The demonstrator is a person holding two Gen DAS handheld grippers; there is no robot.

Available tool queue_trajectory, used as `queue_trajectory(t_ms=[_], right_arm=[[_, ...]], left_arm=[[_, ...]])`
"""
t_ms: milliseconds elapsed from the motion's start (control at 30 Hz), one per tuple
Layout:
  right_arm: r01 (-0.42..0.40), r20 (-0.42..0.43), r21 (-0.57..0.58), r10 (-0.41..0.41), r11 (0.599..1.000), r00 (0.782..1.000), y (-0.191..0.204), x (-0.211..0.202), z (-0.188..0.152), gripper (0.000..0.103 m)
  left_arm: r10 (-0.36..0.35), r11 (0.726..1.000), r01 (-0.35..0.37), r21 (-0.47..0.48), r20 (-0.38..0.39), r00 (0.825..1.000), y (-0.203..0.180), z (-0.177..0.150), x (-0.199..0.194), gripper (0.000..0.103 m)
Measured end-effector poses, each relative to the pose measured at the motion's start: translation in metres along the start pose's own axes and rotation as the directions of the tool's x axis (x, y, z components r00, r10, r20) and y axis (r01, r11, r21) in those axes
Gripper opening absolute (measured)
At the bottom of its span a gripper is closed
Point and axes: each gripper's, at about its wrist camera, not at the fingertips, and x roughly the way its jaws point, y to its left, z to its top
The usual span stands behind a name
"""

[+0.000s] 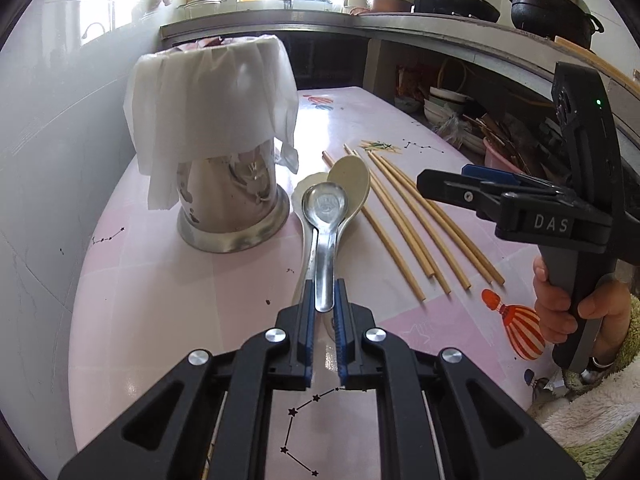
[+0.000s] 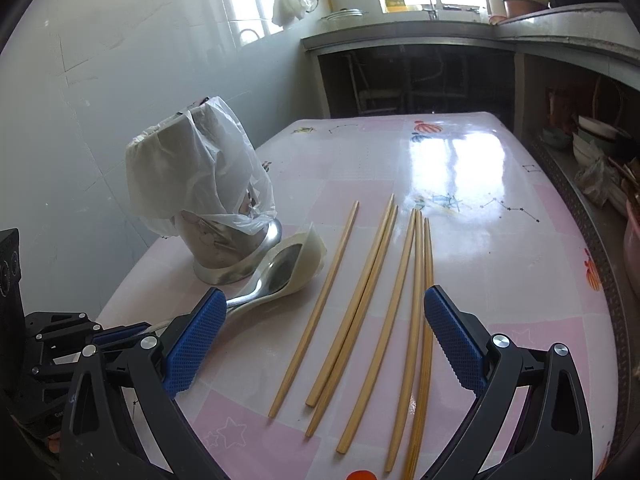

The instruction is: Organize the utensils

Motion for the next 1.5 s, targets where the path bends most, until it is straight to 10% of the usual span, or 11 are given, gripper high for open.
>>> queue_trajectory(t_ms=[367,833,1000,1500], right_arm=[[0.052,0.051,-0.018,-0.051,0.998,0.997,0.008,-0.039,-0.003,0.095],[-0.026,-0.075,0.008,0.027,1.000,0.997,0.023,-0.026,-0.011,0.089],[-0.041,-0.125,0.023,0.044,0.999,0.991,0.028,-0.014,-0.013,0.082],[-0.149,-0.234,0.085,0.165,0.985,0.958,0.027,0.021,-0.009,0.061]], left_arm=[[-0.099,0.995,0.100,-0.010,0.052,0.994,-0.014,-0.008,-0.045,0.008],[-0.206,0.978,0.204,-0.036,-0.075,0.976,-0.006,-0.047,-0.052,0.008],[-0.187,0.982,0.187,-0.015,-0.077,0.979,-0.003,-0.056,-0.059,0.046],[-0.189,0.982,0.188,-0.030,-0.029,0.982,0.004,-0.028,-0.021,0.049]])
